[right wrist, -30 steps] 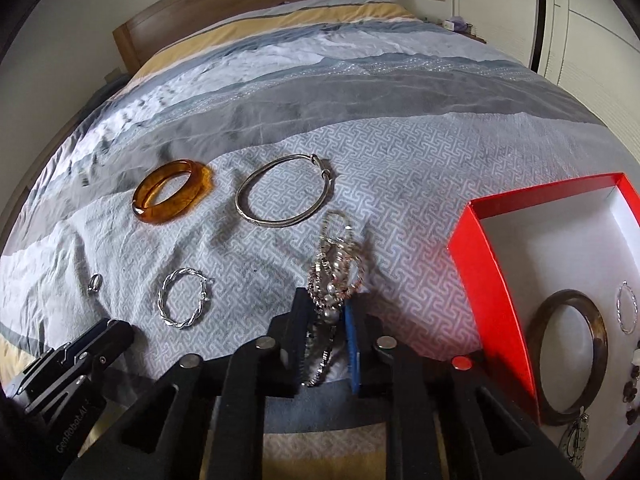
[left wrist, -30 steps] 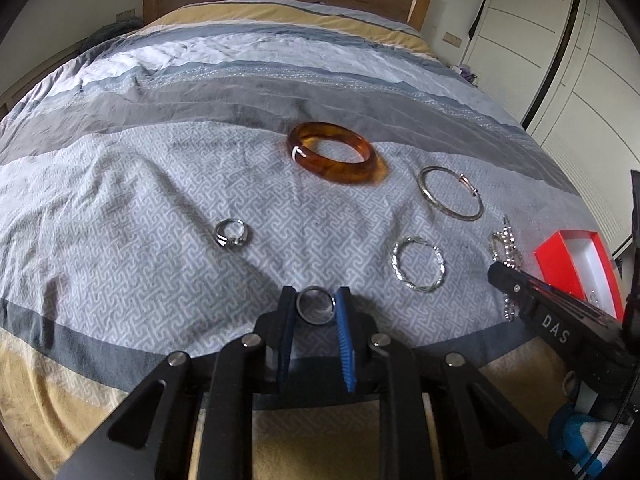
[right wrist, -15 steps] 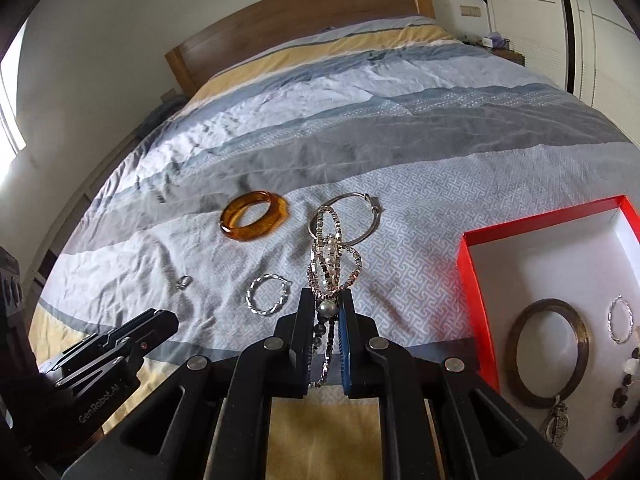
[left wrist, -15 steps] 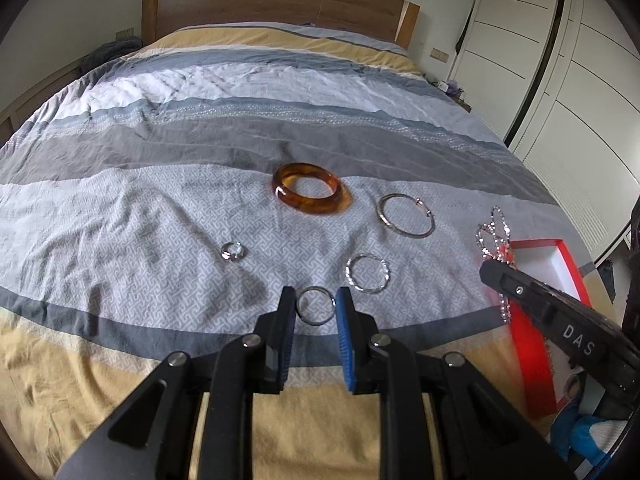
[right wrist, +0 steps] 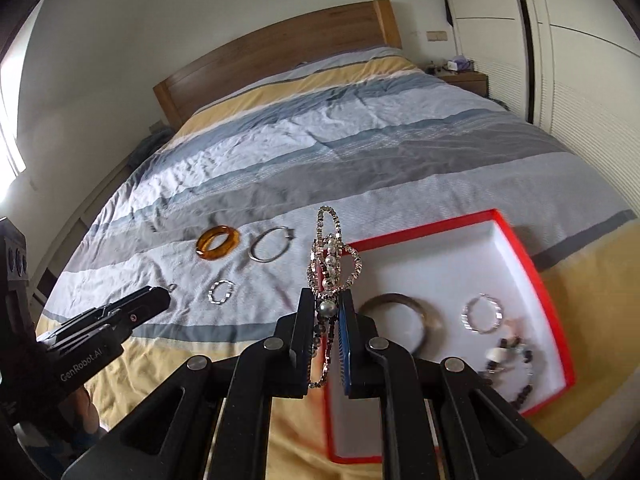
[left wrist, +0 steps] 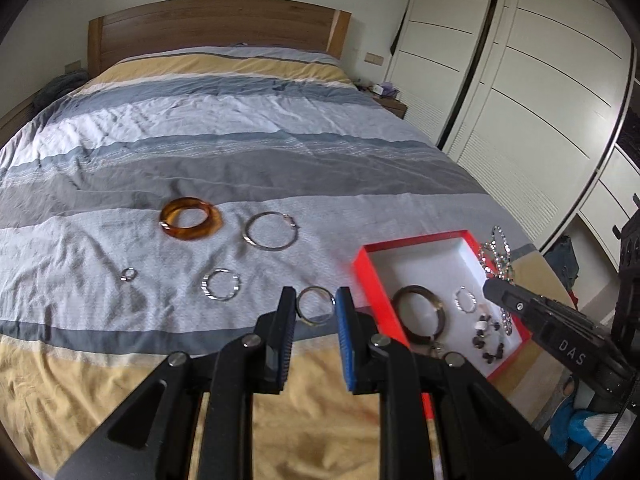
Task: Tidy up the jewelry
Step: 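Carry the pearl chain and silver ring into the red box and release both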
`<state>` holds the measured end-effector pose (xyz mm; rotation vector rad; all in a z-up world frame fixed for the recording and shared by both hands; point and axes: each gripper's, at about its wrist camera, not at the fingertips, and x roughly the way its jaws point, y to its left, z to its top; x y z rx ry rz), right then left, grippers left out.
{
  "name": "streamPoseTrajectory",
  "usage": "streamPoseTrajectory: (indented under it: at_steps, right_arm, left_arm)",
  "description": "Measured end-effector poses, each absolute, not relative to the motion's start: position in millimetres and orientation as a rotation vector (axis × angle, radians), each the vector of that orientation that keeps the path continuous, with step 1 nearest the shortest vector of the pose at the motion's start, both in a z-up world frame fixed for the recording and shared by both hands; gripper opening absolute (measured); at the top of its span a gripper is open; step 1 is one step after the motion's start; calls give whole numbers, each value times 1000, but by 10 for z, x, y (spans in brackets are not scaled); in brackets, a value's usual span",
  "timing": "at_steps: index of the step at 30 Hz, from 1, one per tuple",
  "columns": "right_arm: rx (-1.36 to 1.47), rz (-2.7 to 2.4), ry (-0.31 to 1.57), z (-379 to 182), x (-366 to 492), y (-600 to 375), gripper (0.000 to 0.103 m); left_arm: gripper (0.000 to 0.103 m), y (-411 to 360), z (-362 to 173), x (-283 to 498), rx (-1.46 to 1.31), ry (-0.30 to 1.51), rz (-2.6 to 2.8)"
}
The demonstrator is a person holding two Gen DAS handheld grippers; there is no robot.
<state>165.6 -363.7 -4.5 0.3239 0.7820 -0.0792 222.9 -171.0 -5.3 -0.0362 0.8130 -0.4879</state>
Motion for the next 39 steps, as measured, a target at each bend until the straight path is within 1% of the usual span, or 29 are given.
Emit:
streamPoseTrajectory:
  at_steps: [7, 13, 23, 29, 37, 39]
  right_arm:
    - [354, -194, 837, -256, 1251, -4378, 11]
    - [379, -151, 893, -513, 1241, -4548, 11]
    - [373, -87, 972, -894, 1497, -4554, 11]
    - [373, -28, 1017, -1056, 1585, -4526, 11]
    - [327, -84, 1037, -1061, 1564, -4639, 12]
    - [314, -96, 1043, -1048, 1558, -4644, 15]
  left_arm:
    - [18, -2457, -255, 2054, 18, 877, -618]
    - [19, -2817, -499, 1978, 67, 935, -662]
    - [18, -3023, -881, 1996, 110, 1023, -652]
    - [19, -3056, -937, 2016, 120, 1019, -647]
    - [19, -3095, -973, 2036, 134, 1020, -633]
    - [19, -3109, -973, 2026, 143, 1017, -628]
